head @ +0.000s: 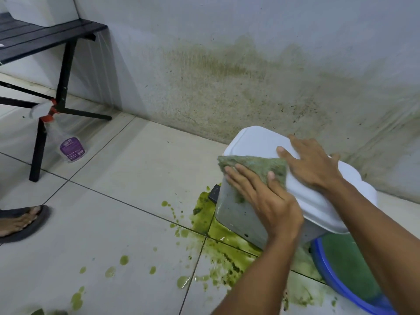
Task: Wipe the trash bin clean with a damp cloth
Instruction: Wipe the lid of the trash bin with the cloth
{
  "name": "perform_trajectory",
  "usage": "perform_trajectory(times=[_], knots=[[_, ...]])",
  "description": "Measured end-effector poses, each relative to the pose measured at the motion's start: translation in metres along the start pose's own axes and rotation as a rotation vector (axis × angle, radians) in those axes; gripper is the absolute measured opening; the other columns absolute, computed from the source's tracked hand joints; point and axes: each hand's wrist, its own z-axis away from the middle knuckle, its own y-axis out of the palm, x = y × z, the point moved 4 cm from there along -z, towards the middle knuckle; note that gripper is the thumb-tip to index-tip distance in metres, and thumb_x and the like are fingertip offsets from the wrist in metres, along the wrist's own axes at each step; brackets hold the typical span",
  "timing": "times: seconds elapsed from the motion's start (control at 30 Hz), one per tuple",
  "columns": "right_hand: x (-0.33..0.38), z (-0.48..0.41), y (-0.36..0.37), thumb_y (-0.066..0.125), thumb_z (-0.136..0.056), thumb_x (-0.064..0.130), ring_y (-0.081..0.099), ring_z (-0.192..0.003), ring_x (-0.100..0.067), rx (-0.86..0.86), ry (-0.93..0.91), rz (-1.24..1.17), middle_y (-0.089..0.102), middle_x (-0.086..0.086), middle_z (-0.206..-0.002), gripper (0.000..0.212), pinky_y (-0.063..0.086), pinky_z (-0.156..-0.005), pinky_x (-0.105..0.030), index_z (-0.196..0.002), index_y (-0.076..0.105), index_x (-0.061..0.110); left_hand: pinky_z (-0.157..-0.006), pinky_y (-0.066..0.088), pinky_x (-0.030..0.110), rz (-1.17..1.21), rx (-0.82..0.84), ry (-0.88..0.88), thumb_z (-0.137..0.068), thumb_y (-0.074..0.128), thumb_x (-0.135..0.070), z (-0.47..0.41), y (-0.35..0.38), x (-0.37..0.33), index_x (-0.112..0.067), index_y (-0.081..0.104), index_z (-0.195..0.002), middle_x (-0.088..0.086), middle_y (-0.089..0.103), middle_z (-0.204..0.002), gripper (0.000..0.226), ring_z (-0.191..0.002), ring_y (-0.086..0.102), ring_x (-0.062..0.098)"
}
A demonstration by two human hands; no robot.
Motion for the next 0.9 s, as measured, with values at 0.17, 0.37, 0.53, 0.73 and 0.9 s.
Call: perform_trajectory(times=[0.17,0.37,0.53,0.73,0.9], knots=[[0.003,0.001,-0.005,0.023,-0.101,0.064,0.004,-0.155,-0.014,0.065,-0.019,-0.017,0.014,0.008,-0.168,0.068,0.001,-0.118,-0.062,-0.160,0.015,0.032,-0.125,0.021,0.041,-0.183,-0.018,-0.069,-0.107,0.037,-0.036,-0.080,-0.021,-0.006,-0.011,0.042,-0.150,0.005,0.036,-0.161,0.050,-0.152,0.022,0.024],[-0.026,0.037,-0.011,0.029,-0.104,0.055,-0.006,-0.155,-0.012,0.031,-0.146,-0.085,0.007,0.010,-0.169,0.059,-0.006,-0.123,-0.054,-0.159,0.017,0.037,-0.128,0.011,0.041,-0.509,0.362,0.278,-0.107,0.030,-0.043,-0.099,-0.033,-0.006,-0.017,0.031,-0.158,0.001,0.027,-0.167,0.058,-0.156,0.015,0.019],[-0.052,0.082,-0.001,0.020,-0.099,0.064,-0.005,-0.156,-0.012,-0.123,-0.040,-0.045,0.007,0.012,-0.168,0.062,-0.009,-0.122,-0.058,-0.157,0.023,0.040,-0.127,-0.009,0.038,-0.834,0.639,0.760,-0.105,0.015,-0.046,-0.079,-0.017,-0.020,-0.015,0.030,-0.160,0.000,0.024,-0.168,0.064,-0.158,0.009,0.016],[-0.058,0.108,0.006,0.015,-0.089,0.080,0.010,-0.156,-0.016,-0.230,-0.221,0.041,0.018,0.000,-0.168,0.086,0.005,-0.122,-0.061,-0.158,0.026,0.031,-0.124,-0.005,0.028,-0.964,0.955,0.899,-0.107,0.018,-0.049,-0.091,0.008,-0.040,-0.019,0.022,-0.162,0.000,0.017,-0.170,0.063,-0.157,0.008,0.014],[-0.075,0.124,0.016,0.049,-0.079,0.082,0.012,-0.156,-0.023,-0.260,-0.368,0.168,0.017,-0.002,-0.168,0.102,0.007,-0.121,-0.066,-0.160,0.021,0.028,-0.123,-0.011,0.026,-1.034,0.982,0.923,-0.104,0.012,-0.054,-0.090,0.006,-0.043,-0.018,0.012,-0.163,0.000,0.008,-0.170,0.069,-0.158,0.000,0.013]])
